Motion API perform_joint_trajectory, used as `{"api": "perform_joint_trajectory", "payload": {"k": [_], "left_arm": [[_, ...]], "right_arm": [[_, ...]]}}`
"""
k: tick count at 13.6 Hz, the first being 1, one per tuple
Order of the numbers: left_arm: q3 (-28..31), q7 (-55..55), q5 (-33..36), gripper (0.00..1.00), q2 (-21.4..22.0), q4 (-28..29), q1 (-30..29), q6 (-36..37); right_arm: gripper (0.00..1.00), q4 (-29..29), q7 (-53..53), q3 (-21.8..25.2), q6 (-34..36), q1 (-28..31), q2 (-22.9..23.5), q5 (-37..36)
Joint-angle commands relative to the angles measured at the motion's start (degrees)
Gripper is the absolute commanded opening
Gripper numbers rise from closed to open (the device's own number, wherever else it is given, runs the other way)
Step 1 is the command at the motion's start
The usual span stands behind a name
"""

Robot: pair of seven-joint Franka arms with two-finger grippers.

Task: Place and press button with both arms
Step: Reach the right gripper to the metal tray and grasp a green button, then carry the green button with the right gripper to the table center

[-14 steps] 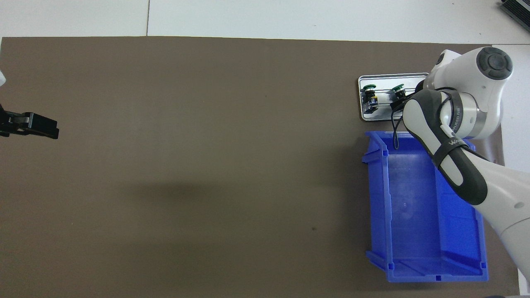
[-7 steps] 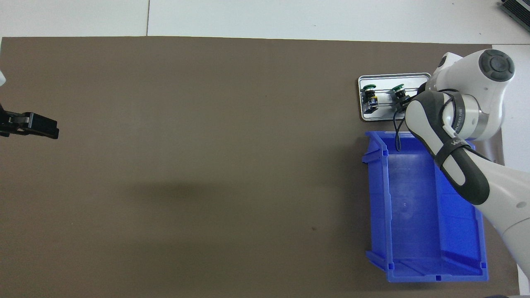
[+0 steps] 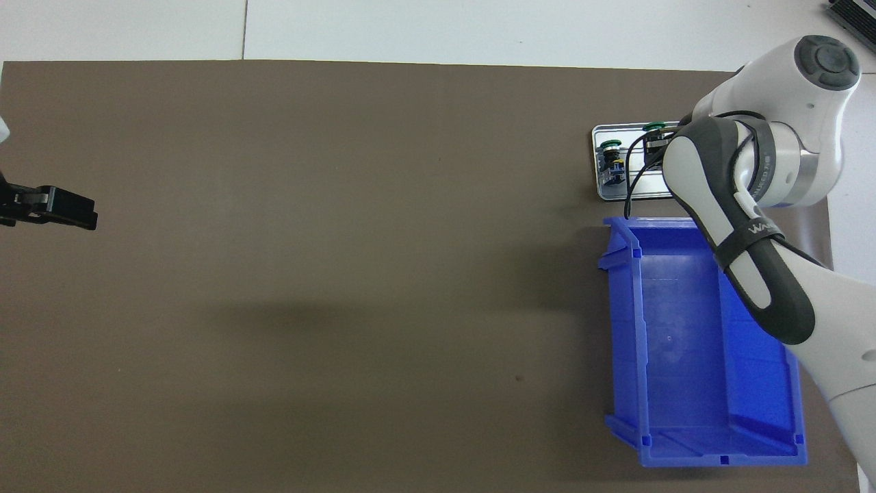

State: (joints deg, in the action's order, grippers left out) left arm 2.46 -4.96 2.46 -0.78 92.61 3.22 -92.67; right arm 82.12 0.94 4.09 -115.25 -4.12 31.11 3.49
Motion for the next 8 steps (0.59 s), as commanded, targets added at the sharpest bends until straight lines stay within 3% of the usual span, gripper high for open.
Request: {"api": "perform_joint_trajectory", "payload": {"k": [1, 4, 8], "left_arm": [[-0.3, 0.3, -0.4, 1.00, 1.6, 1.8, -0.4, -0.6], [-0.3, 0.3, -0.4, 1.00, 1.6, 1.8, -0.4, -0.6], [-0.3, 0.3, -0.4, 1.00, 1.6, 1.8, -0.4, -0.6]], "right_arm": [[0.00, -3.7, 15.4, -0.9, 6.0, -0.5, -3.4, -1.2], [0.00, -3.8, 37.3, -0.9, 9.5, -4.3, -7.9, -0.2], [0.00, -3.1, 70.3, -1.3, 11.4, -14.6, -9.1, -0.2]]}}
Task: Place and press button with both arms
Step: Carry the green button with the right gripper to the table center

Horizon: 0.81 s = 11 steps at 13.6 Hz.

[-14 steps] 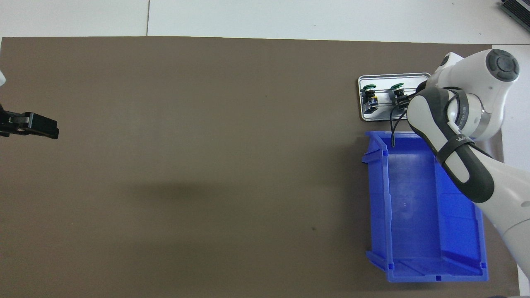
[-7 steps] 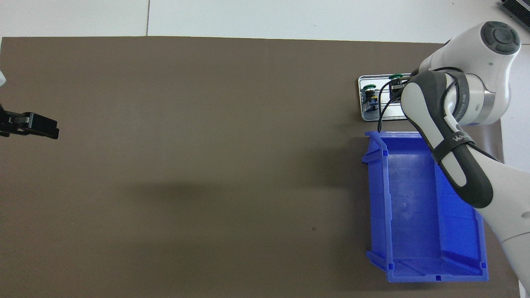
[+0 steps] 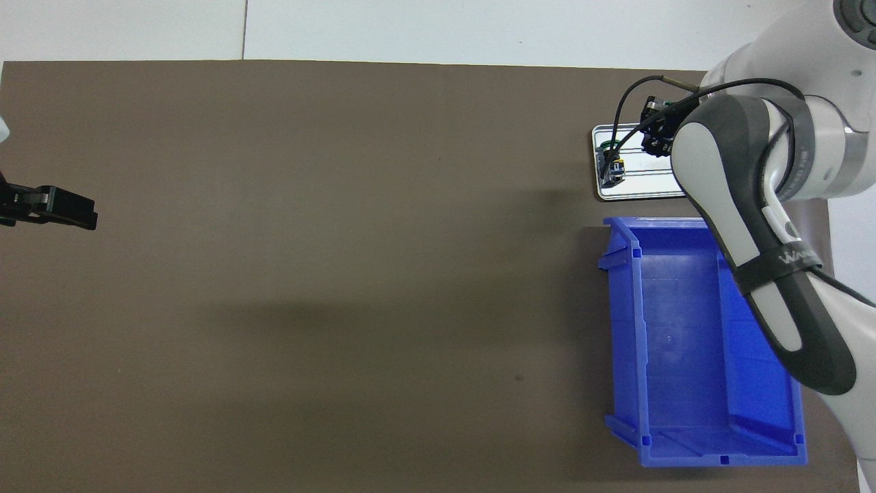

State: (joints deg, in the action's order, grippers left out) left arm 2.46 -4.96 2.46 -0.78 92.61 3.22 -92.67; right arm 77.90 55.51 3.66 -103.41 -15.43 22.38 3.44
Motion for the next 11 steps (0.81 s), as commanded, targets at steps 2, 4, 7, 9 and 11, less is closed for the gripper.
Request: {"api": "perform_joint_trajectory", "payload": {"k": [2, 4, 7, 9, 11], "left_arm": [[-0.3, 0.3, -0.4, 1.00, 1.6, 1.8, -0.4, -0.6], [-0.3, 0.3, -0.4, 1.00, 1.6, 1.8, -0.4, -0.6], [-0.4, 0.3, -0.4, 1.00, 1.6, 1.8, 0.3, -0.6], [-0.4, 0.2, -0.4, 1.00, 1.6, 1.9, 0.5, -0.9], [-0.4, 0.7, -0.4, 1.00, 1.6, 1.9, 0.5, -1.5]], "right_arm": [[0.00, 1.4, 29.6, -1.4, -0.6, -7.5, -0.5, 0.0], [0.00, 1.5, 42.5, -1.6, -3.2, -13.9, 0.4, -0.5], [0.00, 1.5, 60.2, -1.6, -10.3, -19.7, 3.1, -0.2], [0.00, 0.9, 67.0, -1.6, -12.2, -23.4, 6.4, -0.5], [0.00, -1.8, 74.8, -1.6, -16.6, -28.2, 12.5, -0.9]]}}
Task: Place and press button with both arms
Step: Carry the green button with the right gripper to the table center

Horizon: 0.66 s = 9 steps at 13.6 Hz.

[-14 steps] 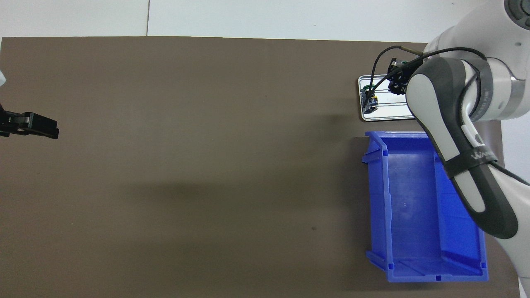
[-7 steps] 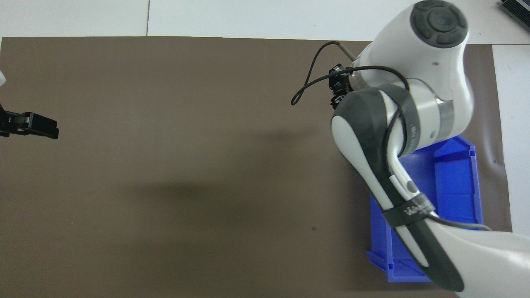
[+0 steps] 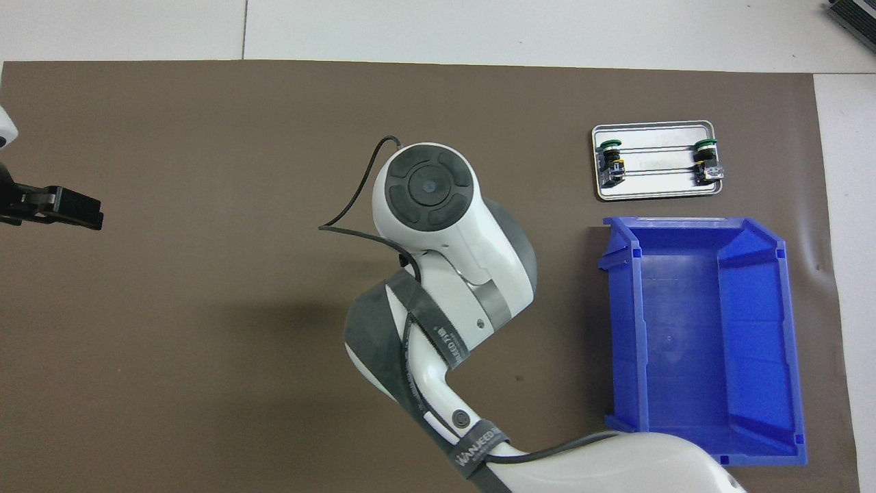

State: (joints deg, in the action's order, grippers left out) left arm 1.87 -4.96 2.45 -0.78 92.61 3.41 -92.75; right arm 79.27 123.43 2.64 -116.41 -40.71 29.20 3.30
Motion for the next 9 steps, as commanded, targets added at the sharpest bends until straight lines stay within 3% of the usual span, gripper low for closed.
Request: {"api": "perform_joint_trajectory", "payload": {"k": [1, 5, 9], "left_arm": [[-0.1, 0.5, -0.4, 1.00, 1.6, 1.9, 0.4, -1.5], [-0.5, -0.6, -0.4, 1.00, 1.6, 1.9, 0.5, -2.4], [-0.5, -4.7, -0.4, 1.00, 2.7, 4.9, 1.2, -3.6]], "right_arm": [[0.00, -3.9, 10.2, -0.5, -6.2, -3.9, 8.0, -1.0], [0.00, -2.9, 12.7, -0.6, -14.2, -6.7, 9.7, -0.2], [0.00, -0.1, 13.9, -0.6, -17.1, -7.9, 9.7, -0.1]]}}
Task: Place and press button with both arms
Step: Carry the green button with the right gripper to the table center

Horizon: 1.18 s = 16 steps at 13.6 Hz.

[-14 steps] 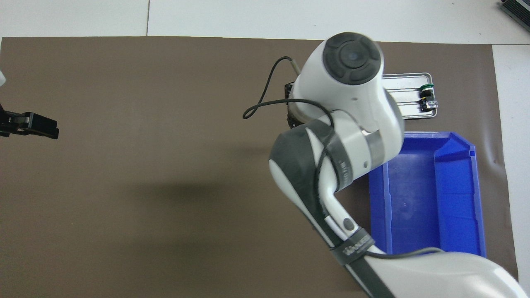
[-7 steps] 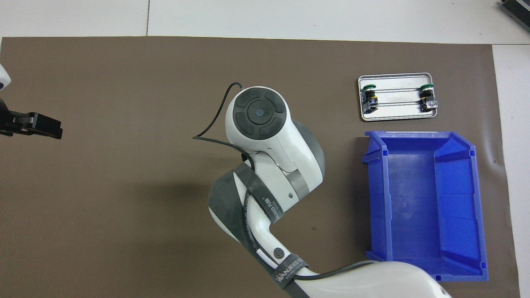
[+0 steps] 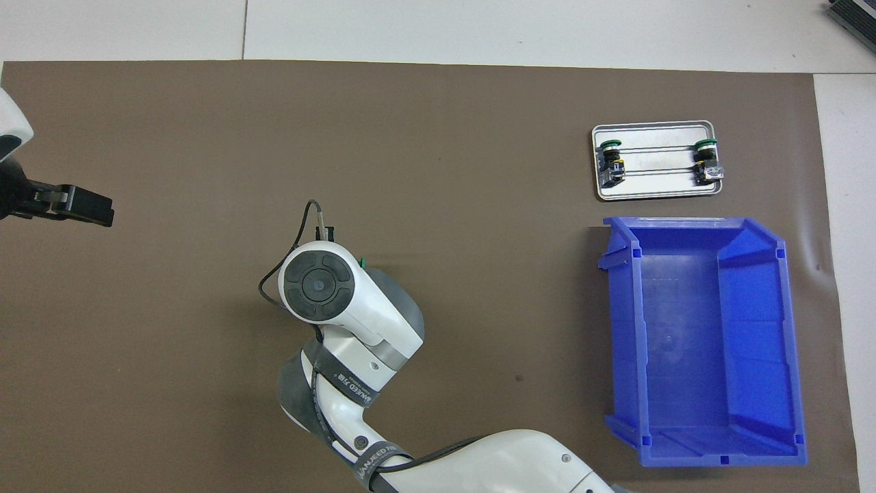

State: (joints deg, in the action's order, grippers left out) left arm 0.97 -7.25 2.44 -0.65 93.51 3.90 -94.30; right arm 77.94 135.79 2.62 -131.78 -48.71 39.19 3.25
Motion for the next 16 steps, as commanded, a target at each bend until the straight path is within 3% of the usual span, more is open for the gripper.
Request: {"api": "perform_joint_trajectory", "payload": {"k": [1, 6, 7, 8, 9, 10, 16], "left_arm": [[0.4, -3.8, -0.5, 1.00, 2.8, 4.4, 0.8, -2.3], [0.4, -10.8, -4.4, 1.00, 3.5, 6.6, 0.8, -6.2], [0.4, -10.9, -4.4, 1.00, 3.5, 6.9, 0.8, -6.8], [0.4, -11.1, -4.5, 1.00, 3.5, 6.9, 0.8, -6.9], [0.4, -11.8, -5.2, 1.00, 3.5, 7.3, 0.8, -7.2], [0.4, -12.5, -5.7, 1.00, 4.0, 8.1, 0.8, -7.7], [0.4, -15.1, -5.7, 1.00, 5.1, 14.1, 2.2, -16.2]], "right_arm": [[0.00, 1.9, 1.7, -0.5, -2.2, 0.1, -0.3, -0.1], [0.01, 5.0, 3.6, -0.6, -7.2, -0.6, -0.7, -0.1], [0.14, 6.3, 3.7, -0.6, -9.0, -0.6, -1.0, -0.1], [0.37, 7.8, 3.6, -0.6, -11.1, -0.7, -1.1, -0.1], [0.84, 8.8, 3.6, -0.5, -12.3, -1.4, -1.3, -0.1], [1.00, 9.2, 3.5, -0.5, -12.6, -1.9, -1.5, -0.6], [1.00, 8.9, 1.2, -0.3, -6.4, -2.4, -4.7, -8.2]]}}
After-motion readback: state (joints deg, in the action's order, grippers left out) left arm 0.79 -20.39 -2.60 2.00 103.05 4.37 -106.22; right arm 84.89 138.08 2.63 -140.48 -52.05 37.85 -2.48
